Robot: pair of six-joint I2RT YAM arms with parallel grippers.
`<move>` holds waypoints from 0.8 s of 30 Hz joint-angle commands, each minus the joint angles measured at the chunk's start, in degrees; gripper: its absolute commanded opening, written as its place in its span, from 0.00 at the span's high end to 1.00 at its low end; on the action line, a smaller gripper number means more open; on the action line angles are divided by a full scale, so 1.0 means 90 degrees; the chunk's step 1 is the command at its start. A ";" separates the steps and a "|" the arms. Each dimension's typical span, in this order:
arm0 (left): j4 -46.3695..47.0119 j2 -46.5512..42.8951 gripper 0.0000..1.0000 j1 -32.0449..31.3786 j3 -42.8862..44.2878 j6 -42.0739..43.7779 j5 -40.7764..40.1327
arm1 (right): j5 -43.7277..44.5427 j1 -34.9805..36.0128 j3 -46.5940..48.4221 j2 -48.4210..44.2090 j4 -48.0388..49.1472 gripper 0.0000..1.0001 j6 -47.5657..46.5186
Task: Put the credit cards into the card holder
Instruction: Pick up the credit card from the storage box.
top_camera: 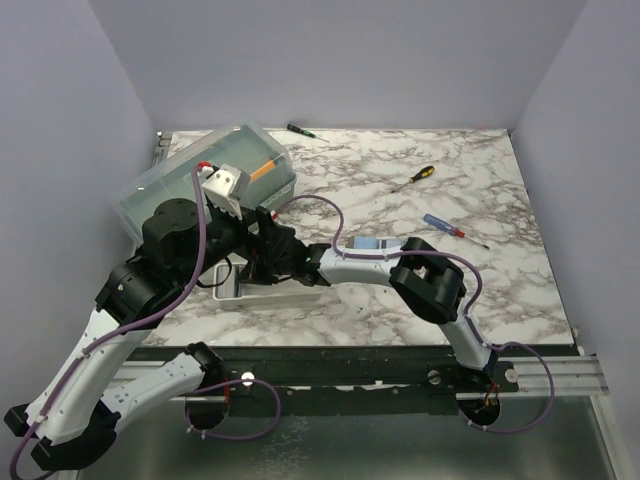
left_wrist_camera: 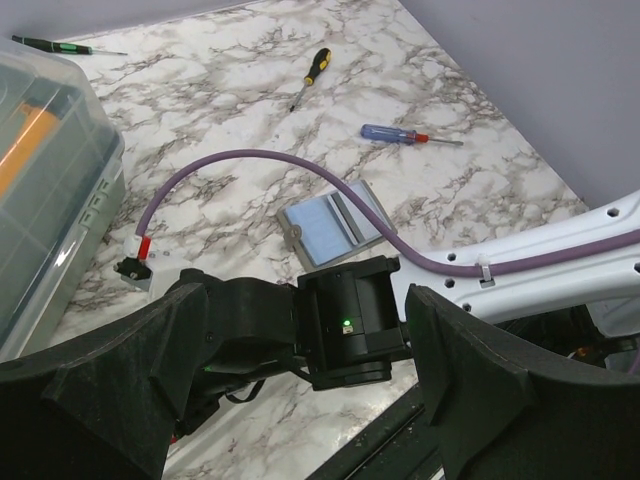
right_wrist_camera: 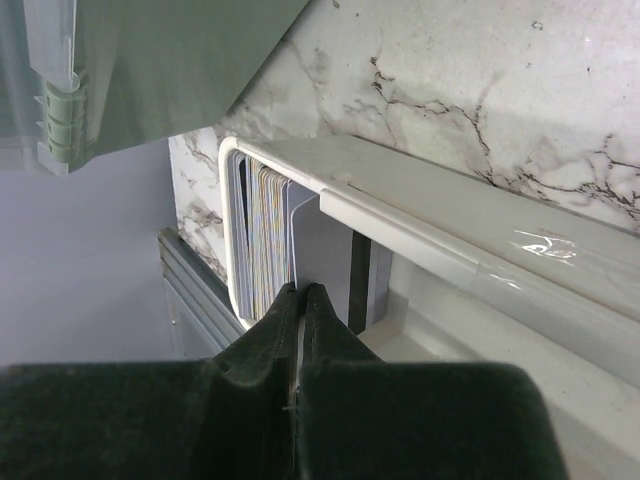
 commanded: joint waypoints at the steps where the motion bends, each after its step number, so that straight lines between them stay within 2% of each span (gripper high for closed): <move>1: -0.0034 0.0014 0.13 0.0011 0.0024 0.0005 0.0076 | 0.0385 0.0154 0.0290 -0.0280 -0.0615 1.00 0.0063; 11: -0.0034 0.0024 0.13 0.0004 0.0083 -0.0129 -0.0060 | 0.0584 0.0303 0.0396 -0.0682 -0.1015 1.00 0.0175; 19: 0.0037 0.0165 0.13 0.0006 0.0224 -0.0320 -0.0247 | 0.1091 0.0306 -0.0195 -0.1525 -0.1315 1.00 0.0318; 24: 0.0160 0.0341 0.13 0.0003 0.0229 -0.0475 -0.0168 | 0.1473 0.0277 -0.1199 -0.2407 -0.0987 1.00 0.0169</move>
